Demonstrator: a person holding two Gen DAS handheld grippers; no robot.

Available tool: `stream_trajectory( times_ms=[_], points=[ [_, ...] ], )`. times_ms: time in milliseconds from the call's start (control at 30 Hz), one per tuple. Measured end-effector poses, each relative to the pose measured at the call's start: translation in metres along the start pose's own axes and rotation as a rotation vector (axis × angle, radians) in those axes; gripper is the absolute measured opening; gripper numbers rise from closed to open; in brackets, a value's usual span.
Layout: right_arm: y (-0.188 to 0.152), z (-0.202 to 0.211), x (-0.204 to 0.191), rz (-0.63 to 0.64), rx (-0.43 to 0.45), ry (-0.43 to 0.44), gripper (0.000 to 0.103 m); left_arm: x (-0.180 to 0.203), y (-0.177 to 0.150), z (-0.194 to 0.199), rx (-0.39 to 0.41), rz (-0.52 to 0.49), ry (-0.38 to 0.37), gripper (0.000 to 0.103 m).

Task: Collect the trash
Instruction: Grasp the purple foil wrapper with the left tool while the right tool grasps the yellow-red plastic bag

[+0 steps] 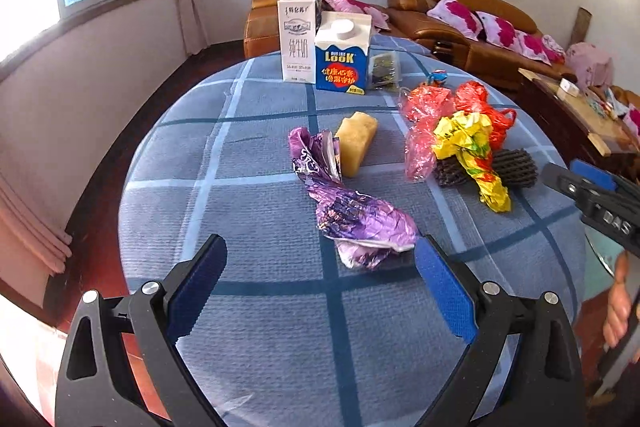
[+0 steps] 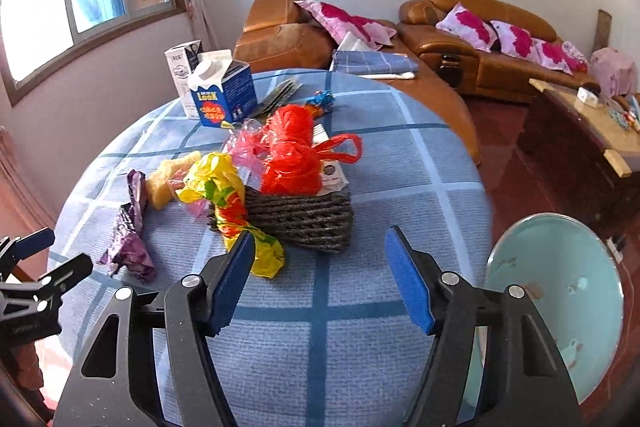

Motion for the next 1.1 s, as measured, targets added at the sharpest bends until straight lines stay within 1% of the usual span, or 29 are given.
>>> stream_trajectory(
  times_ms=[67, 167, 233, 333, 367, 467, 500, 567, 633, 667, 700, 733, 767, 867, 933, 1000, 1100],
  points=[
    [0.001, -0.005, -0.007, 0.025, -0.008, 0.012, 0.061, 0.000, 0.005, 0.004, 0.011, 0.009, -0.008, 0.093],
    [0.004, -0.016, -0.021, 0.057, -0.019, 0.037, 0.055, -0.004, 0.019, 0.002, 0.025, 0.075, -0.002, 0.093],
    [0.005, -0.024, -0.028, 0.064, -0.029, 0.056, 0.055, -0.007, 0.027, -0.005, 0.020, 0.111, 0.011, 0.093],
    [0.009, -0.034, -0.036, 0.080, -0.041, 0.072, 0.055, -0.004, 0.035, -0.023, 0.012, 0.113, 0.052, 0.093],
    [0.010, -0.037, -0.039, 0.088, -0.045, 0.079, 0.055, -0.003, 0.035, -0.032, -0.005, 0.115, 0.074, 0.092],
    [0.011, -0.048, -0.049, 0.118, -0.067, 0.100, 0.054, 0.003, 0.033, -0.053, -0.047, 0.134, 0.082, 0.092],
    [0.010, -0.054, -0.051, 0.122, -0.082, 0.107, 0.053, 0.004, 0.030, -0.062, -0.070, 0.140, 0.097, 0.092],
    [0.008, -0.061, -0.054, 0.126, -0.106, 0.121, 0.052, 0.006, 0.023, -0.073, -0.107, 0.157, 0.107, 0.089],
    [0.007, -0.066, -0.055, 0.136, -0.113, 0.108, 0.048, 0.006, 0.016, -0.081, -0.136, 0.172, 0.111, 0.083],
    [0.008, -0.066, -0.054, 0.143, -0.111, 0.102, 0.041, 0.005, 0.013, -0.084, -0.146, 0.180, 0.110, 0.082],
    [0.008, -0.066, -0.055, 0.145, -0.110, 0.101, 0.038, 0.004, 0.011, -0.086, -0.153, 0.186, 0.107, 0.078],
    [0.008, -0.065, -0.054, 0.140, -0.107, 0.106, 0.037, 0.003, 0.009, -0.085, -0.147, 0.185, 0.110, 0.076],
    [0.008, -0.064, -0.053, 0.128, -0.103, 0.118, 0.031, 0.003, 0.009, -0.085, -0.142, 0.181, 0.114, 0.074],
    [0.009, -0.057, -0.053, 0.096, -0.088, 0.158, 0.031, 0.000, 0.008, -0.081, -0.127, 0.187, 0.118, 0.064],
    [0.010, -0.048, -0.052, 0.086, -0.065, 0.163, 0.031, -0.002, 0.009, -0.078, -0.121, 0.192, 0.117, 0.053],
    [0.011, -0.039, -0.052, 0.079, -0.043, 0.169, 0.031, -0.004, 0.008, -0.075, -0.118, 0.197, 0.105, 0.045],
    [0.015, -0.020, -0.050, 0.096, 0.005, 0.135, 0.031, -0.006, 0.008, -0.070, -0.105, 0.195, 0.107, 0.040]
  ],
)
Point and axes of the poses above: each gripper's, at about its wrist camera, not at the fingertips, and z roughly against the way its jaws point, x to its right, y to its top, the point moved 9 cm from there along -z, roughly the way its jaws point, and after that the axes turned 14 degrees about z, right-handed, at the moved point
